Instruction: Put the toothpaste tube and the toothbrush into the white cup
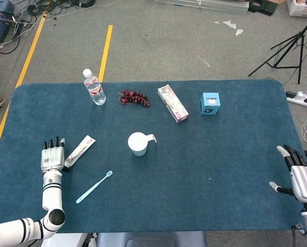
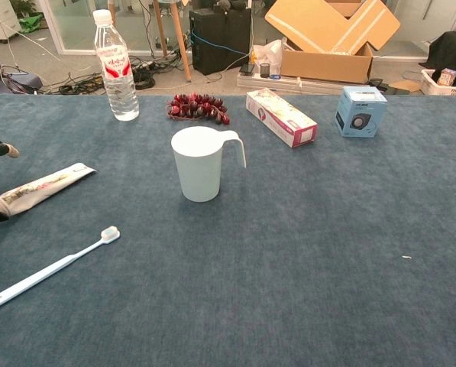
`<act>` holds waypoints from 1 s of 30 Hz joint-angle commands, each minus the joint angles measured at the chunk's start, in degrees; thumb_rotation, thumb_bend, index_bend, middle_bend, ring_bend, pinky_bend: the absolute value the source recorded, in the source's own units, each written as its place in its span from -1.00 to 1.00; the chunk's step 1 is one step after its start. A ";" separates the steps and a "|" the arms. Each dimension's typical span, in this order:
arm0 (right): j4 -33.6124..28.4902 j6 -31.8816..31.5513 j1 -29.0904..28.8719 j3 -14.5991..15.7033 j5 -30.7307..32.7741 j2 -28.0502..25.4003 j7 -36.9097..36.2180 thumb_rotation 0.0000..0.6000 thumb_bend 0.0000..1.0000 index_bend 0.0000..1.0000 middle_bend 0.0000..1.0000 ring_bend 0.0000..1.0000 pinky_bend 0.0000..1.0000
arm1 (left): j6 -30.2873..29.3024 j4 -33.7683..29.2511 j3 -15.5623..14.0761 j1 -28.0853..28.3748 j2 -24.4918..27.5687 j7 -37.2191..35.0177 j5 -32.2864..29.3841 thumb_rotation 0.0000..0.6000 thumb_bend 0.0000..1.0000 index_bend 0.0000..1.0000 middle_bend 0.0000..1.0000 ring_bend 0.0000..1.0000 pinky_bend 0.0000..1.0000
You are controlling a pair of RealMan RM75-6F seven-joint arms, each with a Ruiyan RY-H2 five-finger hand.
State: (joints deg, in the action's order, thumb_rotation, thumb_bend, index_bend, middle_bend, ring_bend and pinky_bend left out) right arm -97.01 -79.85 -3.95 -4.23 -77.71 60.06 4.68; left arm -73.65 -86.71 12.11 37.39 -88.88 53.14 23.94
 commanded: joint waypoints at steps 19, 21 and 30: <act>0.01 -0.19 0.09 -0.04 -0.04 -0.08 -0.15 1.00 -0.97 -0.71 -0.77 -0.77 -0.27 | -0.39 4.19 -0.24 0.26 -1.23 0.43 1.48 1.00 -1.00 -1.00 -1.00 -1.00 -0.97; -0.01 -0.22 0.10 -0.02 -0.10 -0.09 -0.16 1.00 -0.97 -0.71 -0.77 -0.77 -0.27 | -0.26 4.80 -0.14 0.27 -1.35 0.36 1.58 1.00 -1.00 -1.00 -1.00 -1.00 -0.97; -0.09 -0.25 0.11 -0.05 -0.06 -0.11 -0.07 1.00 -0.97 -0.71 -0.77 -0.77 -0.27 | 0.80 8.29 0.46 0.19 -2.12 -0.60 2.38 1.00 -1.00 -1.00 -1.00 -1.00 -0.97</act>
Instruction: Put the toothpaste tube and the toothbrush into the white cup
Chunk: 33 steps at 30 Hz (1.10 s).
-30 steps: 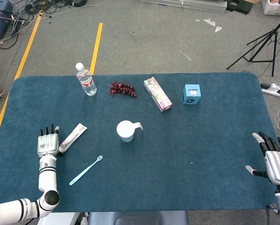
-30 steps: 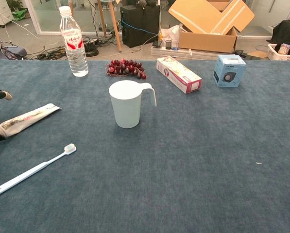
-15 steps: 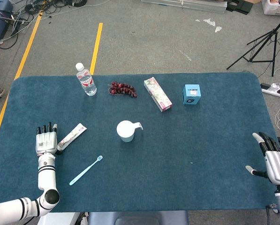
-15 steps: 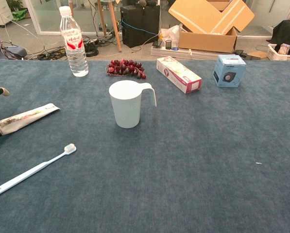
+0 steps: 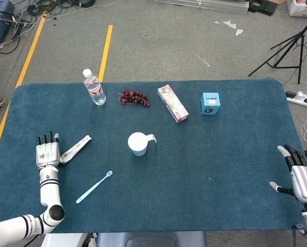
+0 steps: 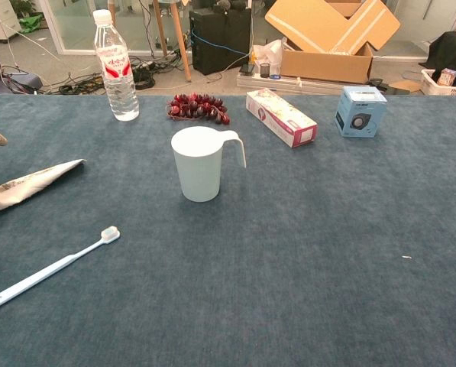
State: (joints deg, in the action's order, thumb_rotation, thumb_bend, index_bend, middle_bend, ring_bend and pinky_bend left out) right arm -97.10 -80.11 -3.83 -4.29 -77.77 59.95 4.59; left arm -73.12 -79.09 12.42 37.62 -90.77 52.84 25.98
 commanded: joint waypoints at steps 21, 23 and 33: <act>-0.05 -0.14 0.06 -0.03 -0.11 -0.07 -0.14 1.00 -0.97 -0.71 -0.77 -0.77 -0.27 | 1.91 1.60 2.24 -0.04 -0.75 -2.45 2.77 1.00 -1.00 -1.00 -1.00 -1.00 -0.97; -0.09 -0.13 0.05 -0.01 -0.14 -0.05 -0.09 1.00 -0.97 -0.71 -0.77 -0.77 -0.27 | 2.38 -0.50 2.84 -0.11 0.08 -2.34 1.63 1.00 -1.00 -1.00 -1.00 -1.00 -0.97; -0.14 -0.16 0.08 0.01 -0.19 -0.10 -0.17 1.00 -0.97 -0.71 -0.77 -0.77 -0.27 | 4.46 -5.39 4.69 0.44 2.19 -2.97 -2.96 1.00 -1.00 -1.00 -1.00 -1.00 -0.97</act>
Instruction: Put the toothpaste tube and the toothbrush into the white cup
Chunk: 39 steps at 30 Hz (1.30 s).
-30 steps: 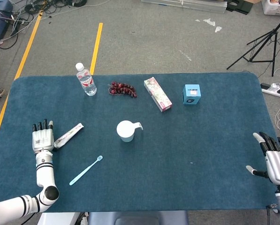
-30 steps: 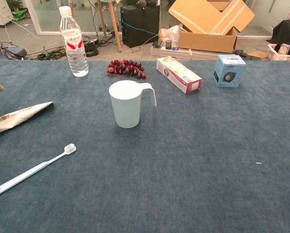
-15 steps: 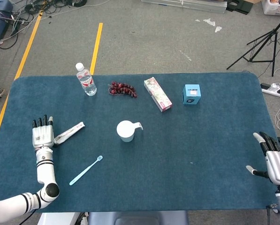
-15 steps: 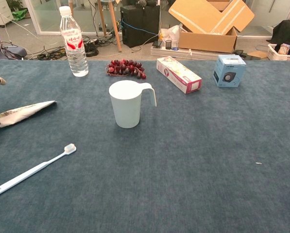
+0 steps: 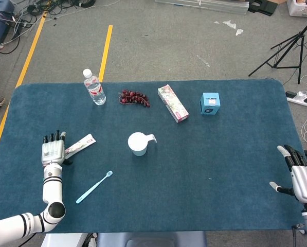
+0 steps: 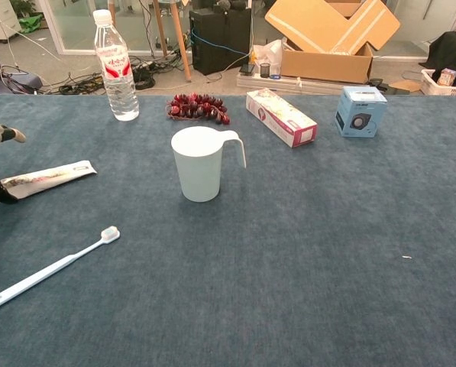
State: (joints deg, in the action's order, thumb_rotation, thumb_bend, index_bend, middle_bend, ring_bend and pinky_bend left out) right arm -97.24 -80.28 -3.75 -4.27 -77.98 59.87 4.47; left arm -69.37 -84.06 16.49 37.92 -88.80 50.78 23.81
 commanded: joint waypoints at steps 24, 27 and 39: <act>-0.03 -0.11 0.10 0.01 -0.17 -0.18 -0.38 1.00 -0.97 -0.71 -0.77 -0.77 -0.27 | -0.88 1.58 0.93 -1.57 -1.12 -8.91 -1.54 1.00 -0.98 -0.26 -1.00 -1.00 -0.97; -0.08 -0.17 0.10 -0.02 -0.19 -0.16 -0.34 1.00 -0.97 -0.71 -0.77 -0.77 -0.27 | -0.34 2.06 1.30 -1.85 -1.39 -10.00 -1.86 1.00 -0.87 -0.21 -1.00 -1.00 -0.97; -0.07 -0.31 0.18 -0.06 -0.20 -0.24 -0.51 1.00 -0.97 -0.71 -0.77 -0.77 -0.27 | 0.44 5.01 1.42 -1.55 -3.33 -10.79 -1.74 1.00 -0.60 -0.20 -1.00 -1.00 -0.97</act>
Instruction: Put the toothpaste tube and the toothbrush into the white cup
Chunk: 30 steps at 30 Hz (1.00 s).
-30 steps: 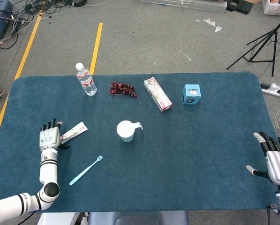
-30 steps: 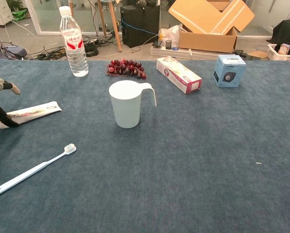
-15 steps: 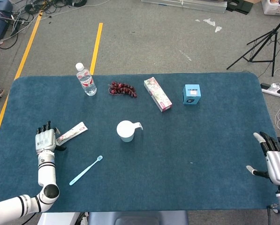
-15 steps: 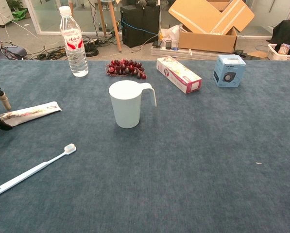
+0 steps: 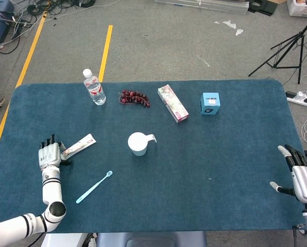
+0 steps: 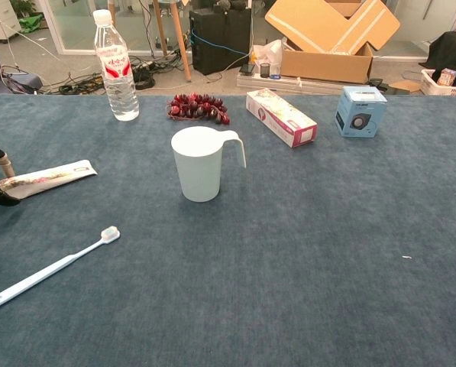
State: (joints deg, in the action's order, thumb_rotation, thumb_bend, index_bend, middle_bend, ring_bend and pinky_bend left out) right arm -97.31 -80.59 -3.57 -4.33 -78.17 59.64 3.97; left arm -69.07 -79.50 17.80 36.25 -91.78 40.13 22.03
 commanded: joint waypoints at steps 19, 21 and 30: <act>-0.02 -0.04 0.03 0.00 -0.08 -0.04 -0.11 1.00 -0.97 -0.71 -0.77 -0.77 -0.27 | -0.53 3.97 -0.21 0.40 -2.80 0.44 2.02 1.00 -0.48 -0.02 -1.00 -1.00 -0.97; 0.01 -0.03 0.01 -0.03 -0.05 -0.03 -0.12 1.00 -0.97 -0.71 -0.77 -0.77 -0.27 | -0.55 4.37 -0.26 0.37 -3.05 0.42 2.41 1.00 -0.48 0.02 -1.00 -1.00 -0.97; -0.01 -0.05 0.03 -0.05 -0.06 -0.06 -0.21 1.00 -0.97 -0.71 -0.77 -0.77 -0.27 | -0.52 5.64 -0.31 0.18 -3.92 0.18 4.02 1.00 -0.38 0.18 -1.00 -1.00 -0.97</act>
State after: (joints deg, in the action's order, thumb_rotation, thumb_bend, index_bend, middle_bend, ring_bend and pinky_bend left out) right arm -97.32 -80.64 -3.55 -4.38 -78.23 59.58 3.76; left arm -69.59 -73.88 17.48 36.44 -95.68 40.33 26.04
